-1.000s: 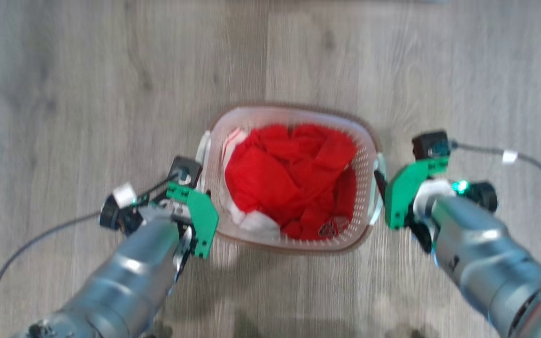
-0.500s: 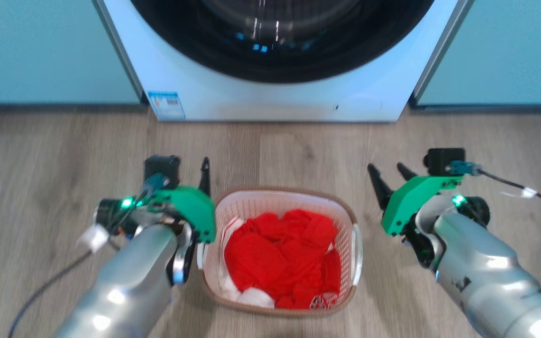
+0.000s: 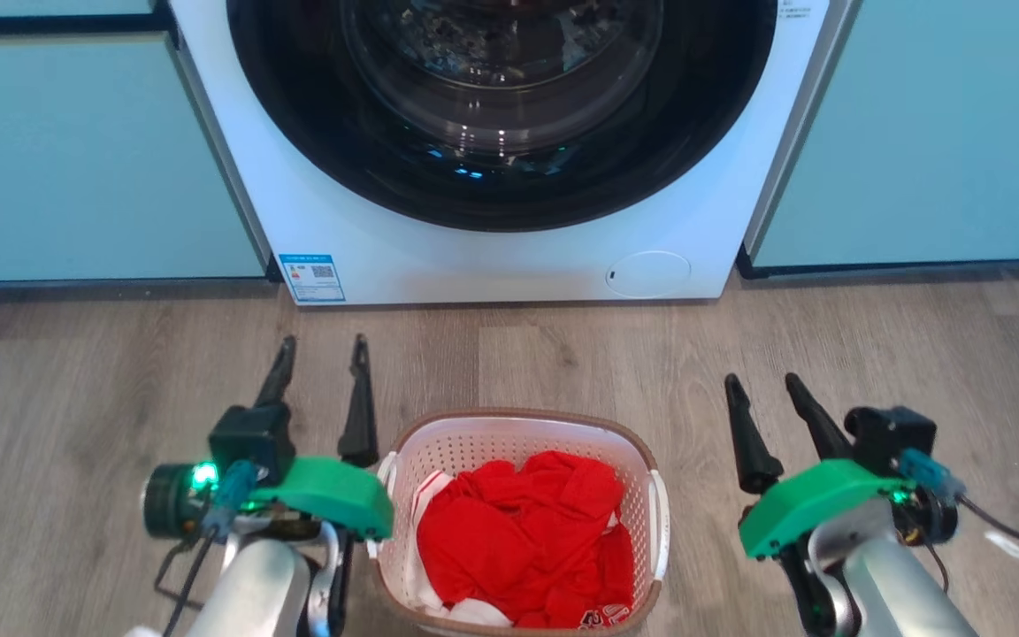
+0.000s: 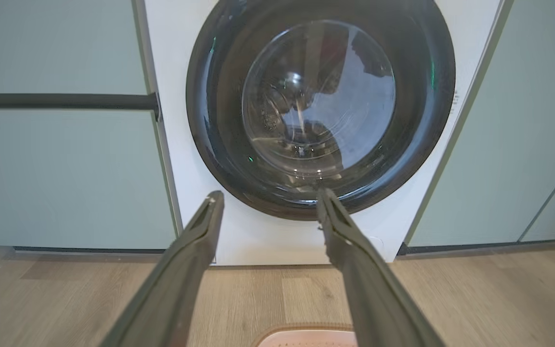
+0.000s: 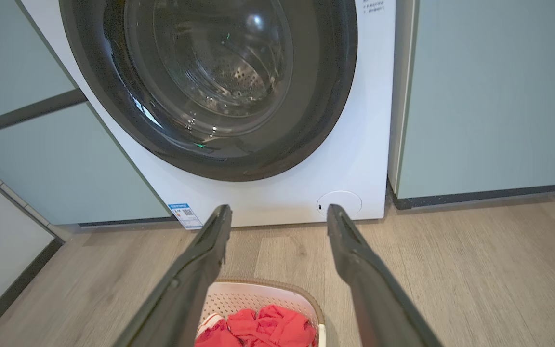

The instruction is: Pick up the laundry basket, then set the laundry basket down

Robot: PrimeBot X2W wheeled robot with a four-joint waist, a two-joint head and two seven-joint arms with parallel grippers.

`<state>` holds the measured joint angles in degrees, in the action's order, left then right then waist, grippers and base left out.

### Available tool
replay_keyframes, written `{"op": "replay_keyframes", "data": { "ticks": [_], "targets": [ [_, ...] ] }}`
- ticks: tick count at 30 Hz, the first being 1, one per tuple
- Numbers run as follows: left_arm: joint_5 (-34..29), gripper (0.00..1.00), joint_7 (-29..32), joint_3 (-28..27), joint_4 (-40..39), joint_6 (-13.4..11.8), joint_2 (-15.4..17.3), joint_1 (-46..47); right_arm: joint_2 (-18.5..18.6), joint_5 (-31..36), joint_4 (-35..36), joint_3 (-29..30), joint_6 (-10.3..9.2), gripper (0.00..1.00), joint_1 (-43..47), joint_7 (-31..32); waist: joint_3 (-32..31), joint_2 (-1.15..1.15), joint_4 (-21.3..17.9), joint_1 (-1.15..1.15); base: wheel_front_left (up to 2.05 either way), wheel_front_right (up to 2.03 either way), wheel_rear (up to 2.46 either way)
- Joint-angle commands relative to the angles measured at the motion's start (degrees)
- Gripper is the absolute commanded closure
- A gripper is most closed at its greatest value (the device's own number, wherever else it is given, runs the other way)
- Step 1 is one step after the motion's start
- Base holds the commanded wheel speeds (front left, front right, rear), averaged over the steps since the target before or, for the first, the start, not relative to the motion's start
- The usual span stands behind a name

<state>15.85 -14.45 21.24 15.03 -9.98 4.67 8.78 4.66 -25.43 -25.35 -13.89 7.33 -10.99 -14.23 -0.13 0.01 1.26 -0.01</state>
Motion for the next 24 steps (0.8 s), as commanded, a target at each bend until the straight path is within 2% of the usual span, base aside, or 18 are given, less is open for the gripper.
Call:
{"op": "replay_keyframes", "data": {
  "ticks": [1,6,10,13,24],
  "targets": [
    [-1.81,0.0,-0.54,-4.19,-3.48,0.99,-0.32,0.14,-0.7,1.99,4.54,0.75,0.16,0.0,0.55,-0.76,-0.44,-0.01,0.34,0.01,0.0,0.0,0.0],
    [-4.88,0.0,-0.54,-7.08,-4.58,3.11,-1.49,-3.18,-1.54,5.85,11.24,3.29,0.16,0.0,5.41,-0.76,-1.08,-0.01,0.68,0.01,0.0,0.0,0.0],
    [-8.02,0.0,-0.54,-7.1,-5.07,3.58,-1.7,-4.22,-1.74,6.64,14.21,4.64,0.16,0.0,8.06,-0.76,-1.46,-0.01,0.71,0.01,0.0,0.0,0.0],
    [-8.84,0.0,-0.54,-7.08,-5.21,3.58,-1.74,-4.67,-1.76,6.84,14.94,4.59,0.16,0.0,8.88,-0.76,-1.53,-0.01,0.66,0.01,0.0,0.0,0.0],
    [-7.45,0.0,-0.54,-6.14,-6.14,6.04,-1.79,-5.04,-1.78,6.28,15.95,5.09,0.16,0.0,9.76,-0.76,-1.56,-0.01,0.03,0.01,0.0,0.0,0.0]
  ]
}}
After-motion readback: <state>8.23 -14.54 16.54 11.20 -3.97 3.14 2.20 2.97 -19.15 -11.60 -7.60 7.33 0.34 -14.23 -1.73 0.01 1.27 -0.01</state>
